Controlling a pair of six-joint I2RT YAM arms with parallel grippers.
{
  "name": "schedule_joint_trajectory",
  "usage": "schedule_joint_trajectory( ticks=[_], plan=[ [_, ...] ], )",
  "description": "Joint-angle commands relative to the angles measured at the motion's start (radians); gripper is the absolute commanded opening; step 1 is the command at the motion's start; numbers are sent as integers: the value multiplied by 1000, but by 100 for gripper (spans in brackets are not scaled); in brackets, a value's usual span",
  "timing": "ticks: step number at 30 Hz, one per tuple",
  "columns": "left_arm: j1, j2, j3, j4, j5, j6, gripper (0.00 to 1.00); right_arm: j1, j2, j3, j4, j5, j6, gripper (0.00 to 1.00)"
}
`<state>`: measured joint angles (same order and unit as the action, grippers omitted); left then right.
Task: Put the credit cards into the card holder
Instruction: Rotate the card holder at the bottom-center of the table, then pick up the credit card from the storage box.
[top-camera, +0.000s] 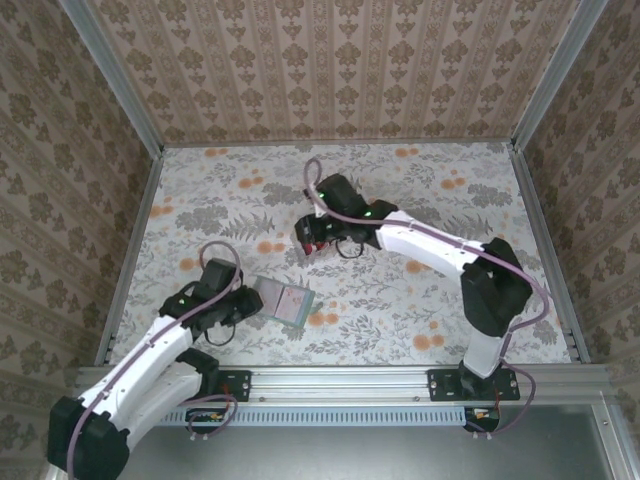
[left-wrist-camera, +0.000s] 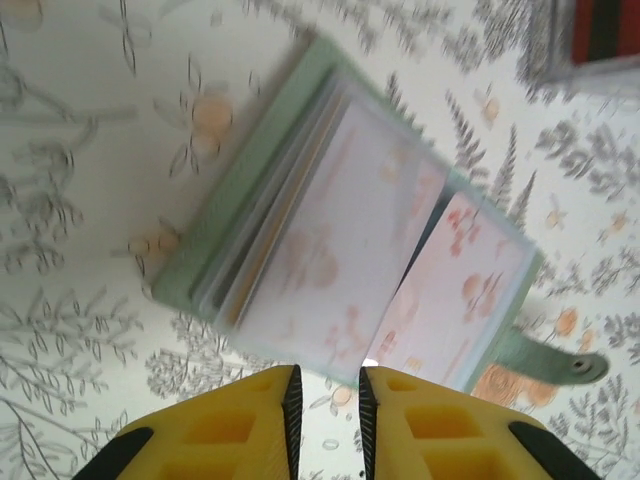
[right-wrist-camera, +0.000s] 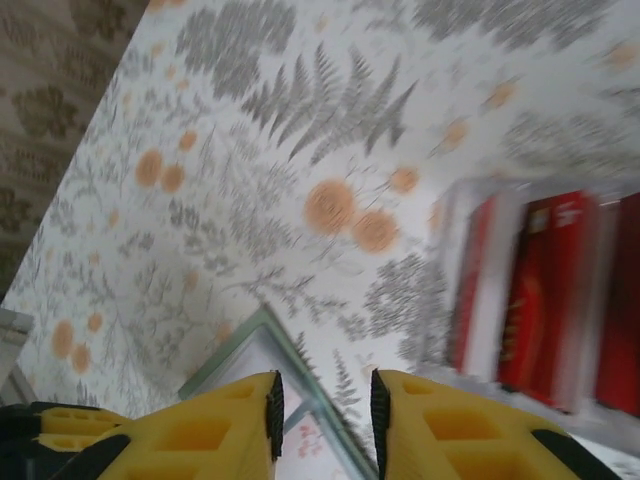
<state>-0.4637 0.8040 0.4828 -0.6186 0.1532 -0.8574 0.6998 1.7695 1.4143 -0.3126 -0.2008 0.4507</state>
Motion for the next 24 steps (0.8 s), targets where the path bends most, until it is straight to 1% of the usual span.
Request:
schedule_joint_trajectory(
  ticks=[1,6,11,15,24],
  plan=[
    [60,91,72,57,32,100,24,-60,-17,-39,-19,41,-18,33],
    [97,270,192,176,61,166,24,-147,14,-41,-23,21,-11,35],
    [110,450,344,240,100,226,26,-198,87,1,-42,-5,-9,37],
    [114,579,423,315,152,238,26,-207,150,48,-65,-8,-9,38],
    [110,834,523,458,272,212,26,-202,239,125,-56,-121,23,39]
  ],
)
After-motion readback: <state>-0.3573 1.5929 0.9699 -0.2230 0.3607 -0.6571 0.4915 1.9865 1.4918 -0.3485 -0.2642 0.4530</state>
